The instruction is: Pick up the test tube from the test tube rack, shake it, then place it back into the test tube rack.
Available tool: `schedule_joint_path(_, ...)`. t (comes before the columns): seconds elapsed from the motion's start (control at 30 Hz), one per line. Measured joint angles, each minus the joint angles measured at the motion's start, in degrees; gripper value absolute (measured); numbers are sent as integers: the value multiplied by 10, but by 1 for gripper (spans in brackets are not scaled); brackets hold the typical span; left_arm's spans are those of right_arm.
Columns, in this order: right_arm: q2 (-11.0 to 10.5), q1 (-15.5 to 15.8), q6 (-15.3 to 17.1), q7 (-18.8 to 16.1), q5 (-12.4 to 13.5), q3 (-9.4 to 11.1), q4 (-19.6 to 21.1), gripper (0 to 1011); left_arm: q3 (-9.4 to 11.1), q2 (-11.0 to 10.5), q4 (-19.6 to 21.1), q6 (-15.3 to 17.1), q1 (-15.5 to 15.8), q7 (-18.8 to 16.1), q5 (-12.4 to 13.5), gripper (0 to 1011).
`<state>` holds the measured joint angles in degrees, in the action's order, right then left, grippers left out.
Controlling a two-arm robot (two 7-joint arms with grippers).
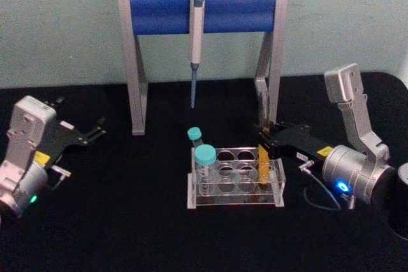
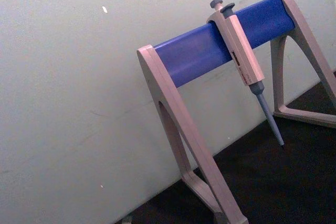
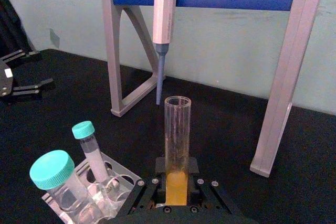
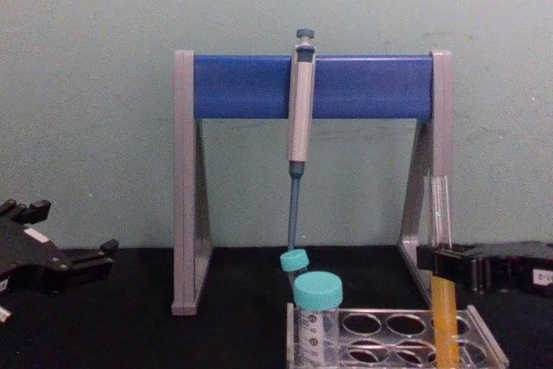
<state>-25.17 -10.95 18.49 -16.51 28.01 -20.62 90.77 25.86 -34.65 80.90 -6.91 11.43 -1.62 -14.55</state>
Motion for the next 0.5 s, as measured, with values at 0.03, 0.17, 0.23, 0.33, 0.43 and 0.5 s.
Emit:
schedule_joint_path(0.03, 0, 0, 0, 0, 0, 0, 0, 226, 0, 0, 0, 0, 0, 0, 0, 1001)
schedule_joint_path(0.17, 0, 0, 0, 0, 0, 0, 0, 226, 0, 0, 0, 0, 0, 0, 0, 1001)
schedule_joint_path(0.23, 0, 0, 0, 0, 0, 0, 0, 226, 0, 0, 0, 0, 0, 0, 0, 1001)
schedule_joint_path(0.33, 0, 0, 0, 0, 0, 0, 0, 226, 0, 0, 0, 0, 0, 0, 0, 1001)
schedule_joint_path(0.43, 0, 0, 0, 0, 0, 0, 0, 226, 0, 0, 0, 0, 0, 0, 0, 1002)
schedule_joint_path(0.5, 0, 0, 0, 0, 0, 0, 0, 226, 0, 0, 0, 0, 0, 0, 0, 1001)
